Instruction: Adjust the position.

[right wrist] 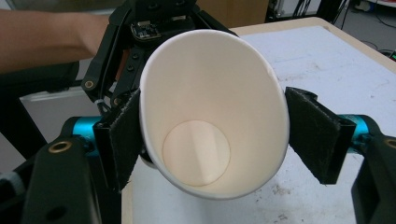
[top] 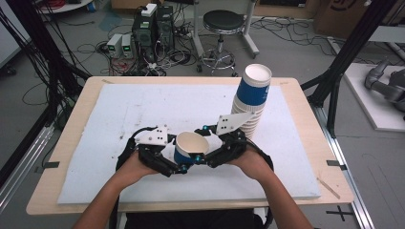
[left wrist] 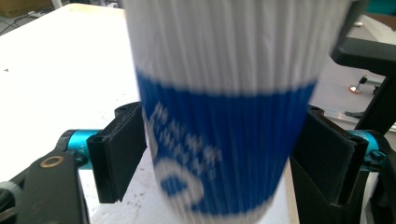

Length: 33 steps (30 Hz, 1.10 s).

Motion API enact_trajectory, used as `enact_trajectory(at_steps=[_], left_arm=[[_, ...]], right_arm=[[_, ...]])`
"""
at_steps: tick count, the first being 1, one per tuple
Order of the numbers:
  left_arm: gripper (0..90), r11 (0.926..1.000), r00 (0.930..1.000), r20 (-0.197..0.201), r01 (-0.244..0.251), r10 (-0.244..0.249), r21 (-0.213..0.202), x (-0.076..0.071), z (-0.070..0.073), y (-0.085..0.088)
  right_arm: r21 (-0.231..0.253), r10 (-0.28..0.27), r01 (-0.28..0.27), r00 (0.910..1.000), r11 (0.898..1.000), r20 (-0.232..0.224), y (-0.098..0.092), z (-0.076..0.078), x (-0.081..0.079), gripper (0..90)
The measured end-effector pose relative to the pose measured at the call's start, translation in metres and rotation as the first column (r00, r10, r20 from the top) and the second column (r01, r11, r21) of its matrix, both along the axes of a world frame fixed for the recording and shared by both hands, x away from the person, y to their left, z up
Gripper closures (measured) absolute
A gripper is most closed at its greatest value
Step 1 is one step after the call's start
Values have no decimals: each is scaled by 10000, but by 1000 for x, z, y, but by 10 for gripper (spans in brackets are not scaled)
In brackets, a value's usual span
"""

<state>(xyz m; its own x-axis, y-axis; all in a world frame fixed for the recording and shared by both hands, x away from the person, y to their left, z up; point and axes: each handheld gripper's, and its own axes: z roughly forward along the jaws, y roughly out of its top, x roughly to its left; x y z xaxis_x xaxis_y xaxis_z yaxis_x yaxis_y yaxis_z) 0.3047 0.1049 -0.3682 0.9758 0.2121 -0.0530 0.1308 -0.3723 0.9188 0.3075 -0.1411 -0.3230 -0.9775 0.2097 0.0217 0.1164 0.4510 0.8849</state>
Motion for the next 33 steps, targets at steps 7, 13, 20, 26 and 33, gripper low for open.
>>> enact_trajectory(at_steps=[7, 13, 20, 26, 33], left_arm=[[268, 9998, 10000, 27, 52, -52, -185, 2, 0, 2], [275, 9926, 9972, -281, -717, 693, -982, 5, -3, 15], [276, 9471, 9690, -286, -2460, 2455, -2059, 11, 0, 45], [271, 9249, 9472, -13, -3134, 3207, -2151, 11, 5, 58], [269, 9070, 9313, -16, -3552, 3643, -2260, 12, 5, 66]], right_arm=[[-3, -87, 88, 9985, 10000, 536, 3, -1, 0, 191], [419, -449, 434, 9984, 9982, 344, -8, 0, -7, 181], [922, -756, 696, 9951, 9933, 634, -32, 2, -15, 183], [1243, -1037, 934, 9914, 9878, 794, -49, 1, -26, 184], [1227, -1194, 1084, 9891, 9865, 864, -82, 0, -42, 184]])
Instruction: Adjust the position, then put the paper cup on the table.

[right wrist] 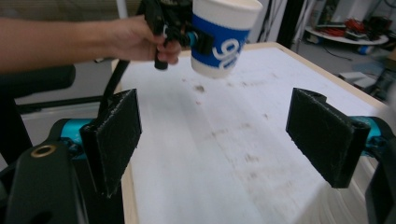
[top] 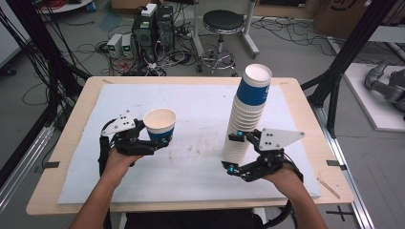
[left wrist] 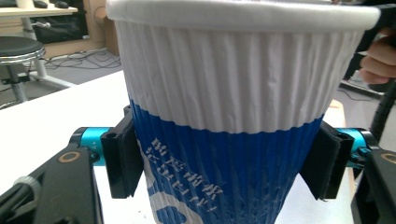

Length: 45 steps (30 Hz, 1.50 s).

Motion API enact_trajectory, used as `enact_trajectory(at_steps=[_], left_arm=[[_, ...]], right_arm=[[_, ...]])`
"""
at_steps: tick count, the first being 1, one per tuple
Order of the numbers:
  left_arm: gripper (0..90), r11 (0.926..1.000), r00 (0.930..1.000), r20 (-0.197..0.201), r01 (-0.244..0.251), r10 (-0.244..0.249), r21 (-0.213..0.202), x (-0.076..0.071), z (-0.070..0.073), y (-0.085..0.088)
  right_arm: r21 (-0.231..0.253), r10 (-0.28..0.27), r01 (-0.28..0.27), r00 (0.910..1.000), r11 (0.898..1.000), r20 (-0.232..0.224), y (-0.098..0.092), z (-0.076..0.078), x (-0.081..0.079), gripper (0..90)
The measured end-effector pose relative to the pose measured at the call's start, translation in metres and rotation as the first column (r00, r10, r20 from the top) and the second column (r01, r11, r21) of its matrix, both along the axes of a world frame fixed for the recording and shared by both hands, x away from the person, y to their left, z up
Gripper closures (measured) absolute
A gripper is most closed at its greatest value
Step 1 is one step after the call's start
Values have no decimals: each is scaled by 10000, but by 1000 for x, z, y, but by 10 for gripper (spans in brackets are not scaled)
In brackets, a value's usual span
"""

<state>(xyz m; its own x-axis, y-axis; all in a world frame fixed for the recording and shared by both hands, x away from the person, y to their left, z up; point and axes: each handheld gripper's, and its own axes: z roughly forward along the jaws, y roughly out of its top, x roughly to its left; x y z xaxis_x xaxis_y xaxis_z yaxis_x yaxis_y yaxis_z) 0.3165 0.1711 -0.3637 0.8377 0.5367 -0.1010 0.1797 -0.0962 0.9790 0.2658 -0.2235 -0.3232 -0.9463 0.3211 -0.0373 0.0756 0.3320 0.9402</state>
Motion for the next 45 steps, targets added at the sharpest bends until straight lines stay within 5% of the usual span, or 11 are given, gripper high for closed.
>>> enact_trajectory(at_steps=[6, 14, 23, 30, 34, 45], left_arm=[[269, 9990, 9991, -28, -417, 417, -182, 2, -1, 9], [270, 9970, 9978, 57, -651, 654, -418, 1, -1, 16], [265, 9943, 9969, 357, -662, 694, -838, 9, -1, 20], [265, 9911, 9914, 1049, -665, 787, -1151, 36, -3, 17], [264, 9894, 9907, 1077, -686, 827, -1282, 53, -9, 16], [263, 9816, 9872, 557, -1414, 1495, -1284, 90, -24, 9]], right_arm=[[-331, -832, 833, 9965, 9960, 35, -41, -8, -13, 186], [-332, -2461, 2463, 9692, 9686, 102, -85, -14, -12, 187], [-218, -3706, 3710, 9286, 9284, 206, -102, -20, -5, 186], [-236, -4247, 4247, 9053, 9050, 61, -110, -31, 3, 186], [-104, -4601, 4601, 8879, 8878, 39, -112, -37, 14, 186], [118, -4863, 4863, 8738, 8737, -31, -106, -50, 36, 187]])
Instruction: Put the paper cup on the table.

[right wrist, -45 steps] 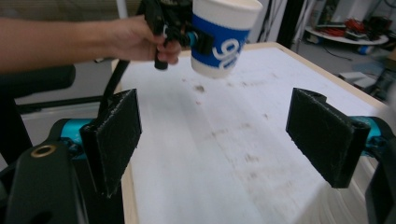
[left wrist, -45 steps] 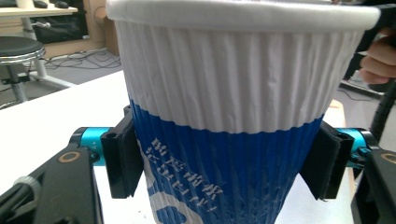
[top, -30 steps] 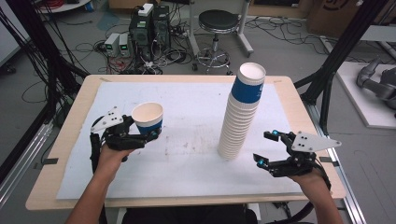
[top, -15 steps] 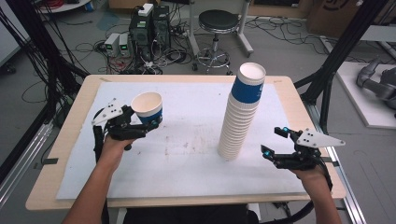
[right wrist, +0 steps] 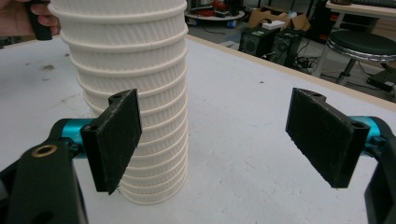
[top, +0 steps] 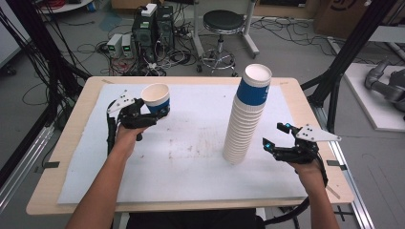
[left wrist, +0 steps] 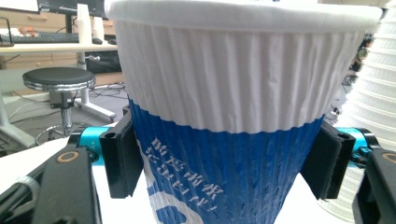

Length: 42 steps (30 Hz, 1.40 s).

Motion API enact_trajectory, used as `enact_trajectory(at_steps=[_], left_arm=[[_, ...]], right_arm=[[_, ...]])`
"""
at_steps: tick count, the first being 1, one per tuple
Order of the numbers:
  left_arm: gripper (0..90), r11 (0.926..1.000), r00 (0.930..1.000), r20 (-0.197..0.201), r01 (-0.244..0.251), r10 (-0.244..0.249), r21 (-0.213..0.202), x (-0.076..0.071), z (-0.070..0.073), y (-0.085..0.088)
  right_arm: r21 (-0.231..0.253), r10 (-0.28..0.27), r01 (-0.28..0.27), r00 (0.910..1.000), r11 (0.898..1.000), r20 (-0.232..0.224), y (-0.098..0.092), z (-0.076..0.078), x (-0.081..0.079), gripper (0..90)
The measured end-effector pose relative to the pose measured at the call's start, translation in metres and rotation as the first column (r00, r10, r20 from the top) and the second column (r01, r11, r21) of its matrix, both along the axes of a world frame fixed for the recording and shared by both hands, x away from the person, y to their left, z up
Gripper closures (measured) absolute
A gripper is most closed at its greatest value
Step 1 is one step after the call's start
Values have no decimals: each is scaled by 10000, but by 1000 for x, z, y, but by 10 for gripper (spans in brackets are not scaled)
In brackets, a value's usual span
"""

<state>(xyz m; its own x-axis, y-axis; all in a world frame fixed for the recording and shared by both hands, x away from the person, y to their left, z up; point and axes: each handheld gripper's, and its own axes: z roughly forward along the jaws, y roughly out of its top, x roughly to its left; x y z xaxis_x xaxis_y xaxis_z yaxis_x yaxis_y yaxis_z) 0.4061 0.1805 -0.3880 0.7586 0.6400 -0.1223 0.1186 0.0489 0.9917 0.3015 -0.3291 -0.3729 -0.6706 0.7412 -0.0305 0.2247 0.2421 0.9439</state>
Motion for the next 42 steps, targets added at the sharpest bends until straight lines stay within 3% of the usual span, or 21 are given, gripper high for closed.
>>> enact_trajectory(at_steps=[10, 17, 22, 25, 26, 29, 35, 37, 42], left_arm=[[261, 9968, 9912, -1228, -405, 487, 690, 22, -29, -11], [262, 9877, 9805, -1831, -445, 720, 1502, 30, -45, -21], [262, 9773, 9708, -2273, -276, 763, 2101, 32, -54, -27], [262, 9629, 9670, -2413, -139, 815, 2696, 31, -57, -30], [262, 9547, 9649, -2478, -90, 863, 2974, 30, -59, -31], [256, 9526, 9649, -2441, -187, 968, 3036, 26, -59, -30], [252, 9385, 9572, -2603, -306, 1266, 3439, 14, -59, -25], [251, 9311, 9577, -2535, -362, 1360, 3629, 11, -59, -25], [250, 9251, 9520, -2598, -547, 1618, 3757, 6, -58, -24]], right_arm=[[221, -109, 118, 9991, 9997, -406, -4, -11, 6, 186], [180, -94, 103, 9986, 9998, -521, -5, -17, 5, 187], [159, -78, 87, 9987, 9998, -513, -5, -18, 3, 186], [178, -58, 67, 9988, 9998, -481, -4, -18, 2, 187], [126, -45, 50, 9989, 9999, -463, -4, -18, 2, 187], [111, -43, 49, 9988, 9999, -486, -3, -19, 1, 187], [85, -30, 34, 9990, 10000, -445, -4, -20, -1, 187], [87, -112, 116, 9992, 9999, -384, -5, -20, -1, 187], [87, -172, 176, 9991, 9998, -386, -6, -21, -2, 187]])
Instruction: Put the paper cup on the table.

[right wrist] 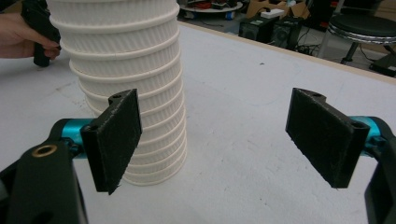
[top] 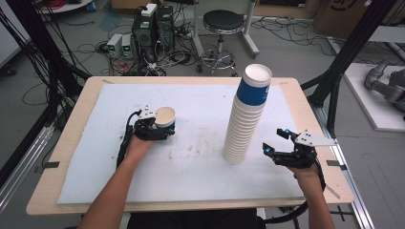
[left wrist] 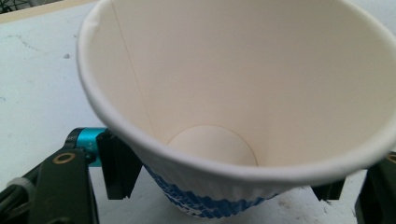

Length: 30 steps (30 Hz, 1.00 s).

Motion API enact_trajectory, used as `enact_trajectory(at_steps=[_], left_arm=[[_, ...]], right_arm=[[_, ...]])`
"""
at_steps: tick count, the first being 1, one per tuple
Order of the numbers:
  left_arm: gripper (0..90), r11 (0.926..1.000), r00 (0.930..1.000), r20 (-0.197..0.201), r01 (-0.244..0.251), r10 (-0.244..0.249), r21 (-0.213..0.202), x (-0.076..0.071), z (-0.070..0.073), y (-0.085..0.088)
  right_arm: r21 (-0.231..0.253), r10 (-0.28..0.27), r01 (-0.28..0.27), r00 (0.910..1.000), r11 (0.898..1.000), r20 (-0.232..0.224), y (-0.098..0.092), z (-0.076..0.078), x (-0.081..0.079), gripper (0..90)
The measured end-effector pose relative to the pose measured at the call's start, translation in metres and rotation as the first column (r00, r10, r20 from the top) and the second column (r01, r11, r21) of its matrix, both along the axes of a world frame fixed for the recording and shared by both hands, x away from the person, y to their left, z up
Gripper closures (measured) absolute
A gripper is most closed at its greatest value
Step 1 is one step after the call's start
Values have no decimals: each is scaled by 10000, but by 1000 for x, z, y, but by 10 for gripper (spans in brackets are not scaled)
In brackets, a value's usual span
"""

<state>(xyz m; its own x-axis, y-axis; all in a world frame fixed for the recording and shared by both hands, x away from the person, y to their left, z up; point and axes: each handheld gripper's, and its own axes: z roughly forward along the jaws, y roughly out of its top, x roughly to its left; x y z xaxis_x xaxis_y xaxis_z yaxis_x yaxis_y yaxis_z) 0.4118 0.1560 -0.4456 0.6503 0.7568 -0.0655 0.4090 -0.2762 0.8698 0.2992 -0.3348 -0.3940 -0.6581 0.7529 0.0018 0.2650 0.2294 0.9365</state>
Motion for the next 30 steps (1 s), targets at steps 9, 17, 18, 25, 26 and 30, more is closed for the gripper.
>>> enact_trajectory(at_steps=[9, 17, 18, 25, 26, 30], left_arm=[[212, 9995, 9918, -1280, -15, 56, 321, -4, -3, 8], [212, 9988, 9981, -543, -306, 285, -394, -27, 3, 26], [212, 9987, 9990, -386, -254, 237, -436, -32, 5, 29], [212, 9885, 9973, 716, -33, 143, -1513, -64, 15, 56], [212, 9864, 9948, 1006, 0, 167, -1641, -69, 17, 61], [211, 9735, 9847, 1726, 144, 259, -2280, -79, 26, 71]], right_arm=[[-117, -30, 30, 10000, 9999, 13, 1, -1, 0, 187], [-238, -15, 15, 10000, 9997, 0, 4, -1, 0, 187], [-270, -66, 66, 10000, 9996, -9, 5, -1, 0, 187], [-577, -514, 503, 9985, 9971, -172, 4, -3, 2, 186], [-609, -552, 538, 9983, 9967, -208, 4, -3, 2, 186], [-725, -761, 743, 9969, 9946, -221, 3, -3, 3, 186]])
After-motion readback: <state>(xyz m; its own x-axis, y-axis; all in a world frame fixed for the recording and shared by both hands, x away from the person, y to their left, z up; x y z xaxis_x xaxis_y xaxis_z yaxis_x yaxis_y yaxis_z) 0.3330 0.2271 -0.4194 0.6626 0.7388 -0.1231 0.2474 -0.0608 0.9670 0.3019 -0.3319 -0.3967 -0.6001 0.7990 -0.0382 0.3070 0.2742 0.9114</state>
